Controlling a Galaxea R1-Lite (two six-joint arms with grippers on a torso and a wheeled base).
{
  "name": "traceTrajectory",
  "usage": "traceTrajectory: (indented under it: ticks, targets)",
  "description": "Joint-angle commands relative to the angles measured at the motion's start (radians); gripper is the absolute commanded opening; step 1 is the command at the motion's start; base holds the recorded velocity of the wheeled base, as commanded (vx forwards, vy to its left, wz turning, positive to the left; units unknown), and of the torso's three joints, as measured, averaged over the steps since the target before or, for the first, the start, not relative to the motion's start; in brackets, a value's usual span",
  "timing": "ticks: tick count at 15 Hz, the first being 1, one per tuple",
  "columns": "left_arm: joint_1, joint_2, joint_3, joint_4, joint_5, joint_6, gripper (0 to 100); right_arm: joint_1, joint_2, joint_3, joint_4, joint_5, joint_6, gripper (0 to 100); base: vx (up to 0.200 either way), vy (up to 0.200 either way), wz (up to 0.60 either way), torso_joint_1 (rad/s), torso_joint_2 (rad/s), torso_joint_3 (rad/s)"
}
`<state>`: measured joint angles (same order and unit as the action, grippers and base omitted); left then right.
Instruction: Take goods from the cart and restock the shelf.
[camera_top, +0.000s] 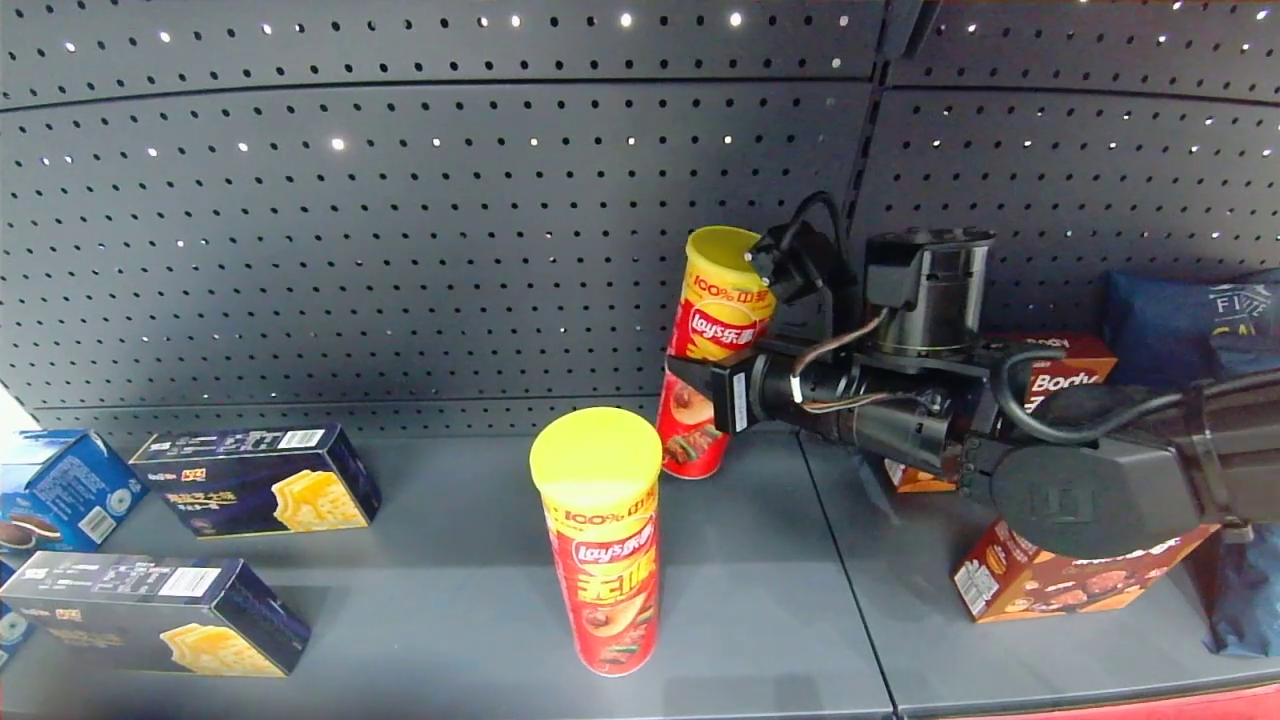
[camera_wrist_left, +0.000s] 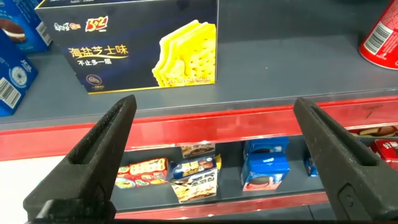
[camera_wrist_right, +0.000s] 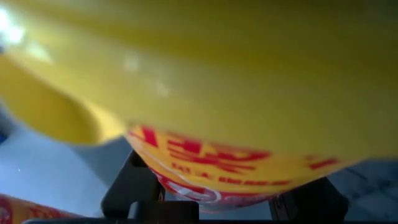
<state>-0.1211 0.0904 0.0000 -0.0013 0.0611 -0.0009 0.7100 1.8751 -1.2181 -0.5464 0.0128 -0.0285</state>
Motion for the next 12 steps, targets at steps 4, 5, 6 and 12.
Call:
traceTrajectory:
  ticks: [4, 5, 6, 12]
  targets:
    - [0.0, 0.002, 0.0, 0.0, 0.0, 0.001, 100, -0.012, 0.055, -0.061, 0.04, 0.059, -0.025, 0, 0.0, 0.0, 0.0, 0.0, 0.0, 0.0]
    - [0.0, 0.002, 0.0, 0.0, 0.0, 0.001, 100, -0.012, 0.075, -0.098, 0.072, 0.088, -0.039, 0, 0.0, 0.0, 0.0, 0.0, 0.0, 0.0]
    - [0.0, 0.002, 0.0, 0.0, 0.002, 0.001, 100, -0.012, 0.085, -0.115, 0.079, 0.099, -0.041, 0, 0.0, 0.0, 0.0, 0.0, 0.0, 0.0]
    - [0.0, 0.002, 0.0, 0.0, 0.0, 0.001, 100, 0.006, 0.147, -0.175, 0.088, 0.105, -0.08, 0, 0.0, 0.0, 0.0, 0.0, 0.0, 0.0]
